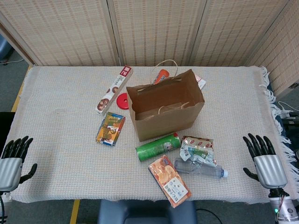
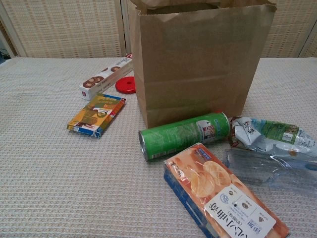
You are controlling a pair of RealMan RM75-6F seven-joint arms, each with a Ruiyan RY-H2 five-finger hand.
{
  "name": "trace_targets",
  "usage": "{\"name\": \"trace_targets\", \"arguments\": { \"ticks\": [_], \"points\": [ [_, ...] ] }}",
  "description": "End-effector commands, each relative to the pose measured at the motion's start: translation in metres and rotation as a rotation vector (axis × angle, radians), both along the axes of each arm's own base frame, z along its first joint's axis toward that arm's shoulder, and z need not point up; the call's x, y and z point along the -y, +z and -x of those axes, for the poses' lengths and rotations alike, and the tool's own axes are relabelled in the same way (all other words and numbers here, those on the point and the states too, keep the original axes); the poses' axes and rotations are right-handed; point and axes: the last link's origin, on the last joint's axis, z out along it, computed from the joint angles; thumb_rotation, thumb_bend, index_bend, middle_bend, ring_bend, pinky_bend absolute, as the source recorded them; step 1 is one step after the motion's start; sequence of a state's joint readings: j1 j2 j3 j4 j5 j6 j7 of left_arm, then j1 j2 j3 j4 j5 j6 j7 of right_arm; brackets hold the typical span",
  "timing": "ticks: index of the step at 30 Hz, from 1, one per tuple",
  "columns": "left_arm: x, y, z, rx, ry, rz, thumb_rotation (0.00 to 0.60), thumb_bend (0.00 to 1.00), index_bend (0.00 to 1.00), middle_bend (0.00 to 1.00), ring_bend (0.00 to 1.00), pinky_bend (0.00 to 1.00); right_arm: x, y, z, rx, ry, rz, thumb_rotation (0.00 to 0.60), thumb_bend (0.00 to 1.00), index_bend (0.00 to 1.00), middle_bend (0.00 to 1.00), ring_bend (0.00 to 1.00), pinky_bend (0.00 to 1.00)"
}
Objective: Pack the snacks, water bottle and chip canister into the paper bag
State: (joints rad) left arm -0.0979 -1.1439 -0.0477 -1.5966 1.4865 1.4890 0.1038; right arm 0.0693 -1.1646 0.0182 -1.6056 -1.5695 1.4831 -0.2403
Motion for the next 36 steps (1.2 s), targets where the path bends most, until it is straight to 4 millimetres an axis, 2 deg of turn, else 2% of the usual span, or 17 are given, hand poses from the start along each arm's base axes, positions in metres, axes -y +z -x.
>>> {"name": "trace_targets", "arguments": {
  "ticks": [1,9,15,19,25,31,36],
  "points": [
    [0.000,0.000,0.000,0.000,0.000,0.000,0.600,0.37,0.00,0.00,0.00,0.00,0.000,0.000,0.000,0.000,-0.001,-0.001,0.600,0.04,0.00,0.00,0.00,0.00],
    [0.000,0.000,0.000,-0.001,0.000,0.000,0.600,0.37,0.00,0.00,0.00,0.00,0.000,-0.004,-0.002,0.061,-0.030,-0.026,0.600,0.04,0.00,0.00,0.00,0.00],
    [-0.002,0.000,0.000,-0.003,0.003,0.001,0.600,0.37,0.00,0.00,0.00,0.00,0.017,-0.016,-0.019,0.231,-0.066,-0.053,0.600,0.03,0.00,0.02,0.00,0.02],
    [-0.001,0.000,0.000,-0.002,0.004,-0.001,0.600,0.37,0.00,0.00,0.00,0.00,0.036,-0.034,-0.030,0.252,-0.097,-0.089,0.600,0.04,0.03,0.09,0.04,0.08],
    [-0.001,0.000,0.000,-0.001,0.003,-0.001,0.600,0.37,0.00,0.00,0.00,0.00,0.060,-0.067,-0.049,0.245,-0.123,-0.154,0.600,0.04,0.07,0.11,0.07,0.09],
    [-0.001,0.000,0.000,-0.001,0.004,-0.002,0.600,0.37,0.00,0.00,0.00,0.00,0.075,-0.098,-0.071,0.262,-0.121,-0.195,0.600,0.04,0.08,0.11,0.08,0.10],
    [-0.001,0.000,0.000,0.000,0.004,-0.001,0.600,0.37,0.00,0.00,0.00,0.00,0.082,-0.116,-0.079,0.274,-0.149,-0.219,0.600,0.04,0.11,0.12,0.09,0.11]
  ]
}}
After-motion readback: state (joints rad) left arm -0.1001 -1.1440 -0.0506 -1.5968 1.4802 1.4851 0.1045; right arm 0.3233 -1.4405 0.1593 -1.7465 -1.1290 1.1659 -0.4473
